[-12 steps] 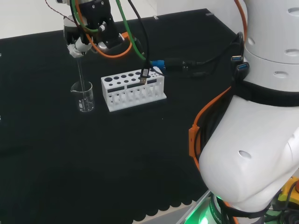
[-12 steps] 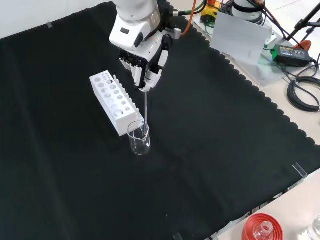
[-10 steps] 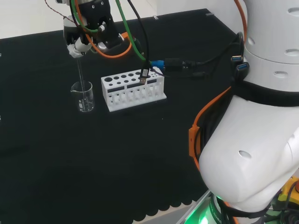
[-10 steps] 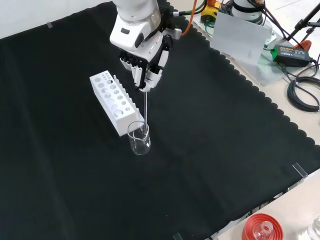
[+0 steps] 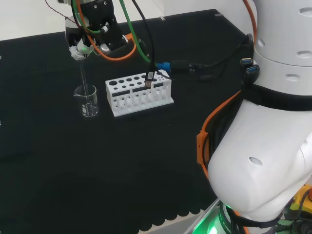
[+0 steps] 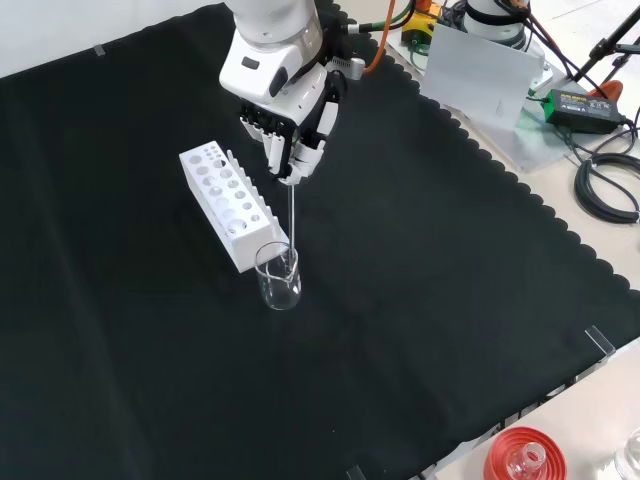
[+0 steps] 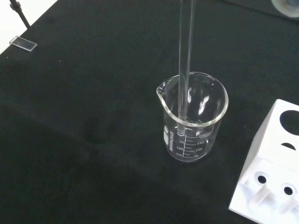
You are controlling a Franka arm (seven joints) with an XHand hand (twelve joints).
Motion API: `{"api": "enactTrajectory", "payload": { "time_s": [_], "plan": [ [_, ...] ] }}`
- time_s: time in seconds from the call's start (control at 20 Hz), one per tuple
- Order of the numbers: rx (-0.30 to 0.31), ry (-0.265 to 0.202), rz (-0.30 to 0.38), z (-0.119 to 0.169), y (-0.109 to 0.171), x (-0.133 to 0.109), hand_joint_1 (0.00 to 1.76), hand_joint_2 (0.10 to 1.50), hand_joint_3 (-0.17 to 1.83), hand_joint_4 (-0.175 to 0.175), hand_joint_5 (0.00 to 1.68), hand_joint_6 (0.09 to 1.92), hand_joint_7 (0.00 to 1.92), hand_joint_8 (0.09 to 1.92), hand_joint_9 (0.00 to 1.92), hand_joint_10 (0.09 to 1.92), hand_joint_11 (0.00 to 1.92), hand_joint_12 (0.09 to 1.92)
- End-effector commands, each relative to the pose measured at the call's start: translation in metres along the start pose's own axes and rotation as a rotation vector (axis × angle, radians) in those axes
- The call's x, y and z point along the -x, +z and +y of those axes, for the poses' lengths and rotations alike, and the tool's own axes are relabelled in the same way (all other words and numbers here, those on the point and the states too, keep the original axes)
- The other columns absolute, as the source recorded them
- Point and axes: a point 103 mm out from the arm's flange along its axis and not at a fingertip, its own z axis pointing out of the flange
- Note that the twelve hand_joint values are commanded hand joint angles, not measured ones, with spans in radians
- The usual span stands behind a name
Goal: Put the glass rod back on the white test tube rack.
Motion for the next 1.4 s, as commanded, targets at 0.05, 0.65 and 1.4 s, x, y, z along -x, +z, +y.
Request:
{"api": "enactTrajectory", "payload": {
  "time_s": [0.05, 0.65, 1.4],
  "plan": [
    [0.008, 0.010, 0.018, 0.001, -0.008, 0.004, 1.18, 1.19, -0.17, -0.175, 1.00, 1.01, 1.56, 0.58, 1.80, 0.28, 1.63, 0.58],
    [0.115, 0.053, 0.070, -0.027, -0.067, 0.029, 1.18, 1.19, -0.17, -0.175, 1.00, 1.01, 1.56, 0.57, 1.80, 0.28, 1.63, 0.58],
    [0.164, 0.167, 0.116, -0.064, -0.090, 0.105, 1.18, 1.19, -0.17, -0.175, 1.00, 1.01, 1.56, 0.57, 1.80, 0.27, 1.63, 0.58]
  ]
}}
